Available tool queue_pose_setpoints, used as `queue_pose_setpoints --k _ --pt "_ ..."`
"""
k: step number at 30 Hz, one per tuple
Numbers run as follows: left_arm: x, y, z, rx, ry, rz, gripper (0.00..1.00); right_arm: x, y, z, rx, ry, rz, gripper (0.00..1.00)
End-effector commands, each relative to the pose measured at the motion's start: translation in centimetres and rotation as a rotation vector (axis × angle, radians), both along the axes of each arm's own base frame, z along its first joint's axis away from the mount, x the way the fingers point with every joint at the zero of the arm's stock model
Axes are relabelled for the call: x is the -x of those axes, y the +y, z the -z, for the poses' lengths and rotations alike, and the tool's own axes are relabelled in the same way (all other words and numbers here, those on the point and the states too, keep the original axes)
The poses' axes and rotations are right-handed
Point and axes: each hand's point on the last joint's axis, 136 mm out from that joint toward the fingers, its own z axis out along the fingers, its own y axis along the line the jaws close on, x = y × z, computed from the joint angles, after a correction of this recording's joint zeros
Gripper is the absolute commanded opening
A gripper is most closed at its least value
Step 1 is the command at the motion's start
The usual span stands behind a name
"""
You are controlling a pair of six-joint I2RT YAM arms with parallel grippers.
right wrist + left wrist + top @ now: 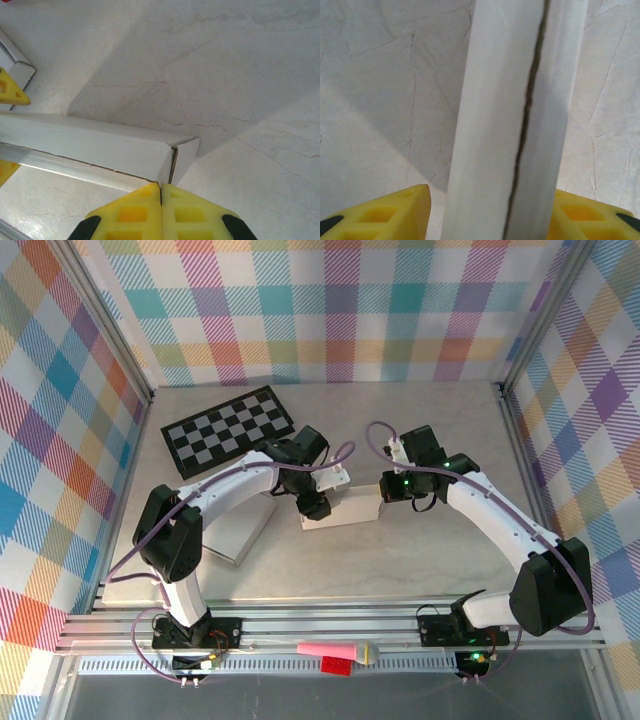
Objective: Fold the paper box
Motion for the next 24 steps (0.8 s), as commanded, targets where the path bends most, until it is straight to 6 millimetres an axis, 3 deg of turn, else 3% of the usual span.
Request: queue_pose_setpoints --k 1,7,8,10,14,20,24 --pt "-0.4 0.4 -2.0 0.046 -0.052 -0.064 0.54 -0.1 -0.4 -0.1 0.027 0.002 0.027 0.00" --pt "-0.2 0.4 -3.5 0.111 -0.074 -0.121 0.59 -0.1 -0.4 -0.4 0.035 0.015 0.048 0.00" --pt "-0.1 0.4 -3.7 0.124 -0.074 -0.125 0.65 -0.1 -0.4 -0.4 0.036 0.018 0.053 0.00" --pt "0.0 0.3 -3.9 0.140 -0.077 -0.132 0.67 -0.1 -0.3 -0.5 0.030 0.017 0.057 0.00" --pt "-0.2 0.3 -4.4 0.149 -0.084 -0.164 0.67 0.0 -0.2 -0.8 0.028 0.009 0.067 0.00" --pt "-1.6 0.9 -8.5 0.219 -0.148 -0.327 0.64 0.0 0.0 -1.3 0.021 0.015 0.081 0.00" --pt "-1.0 2.4 -9.4 0.201 -0.112 -0.442 0.62 0.1 0.2 -1.1 0.019 0.027 0.082 0.00"
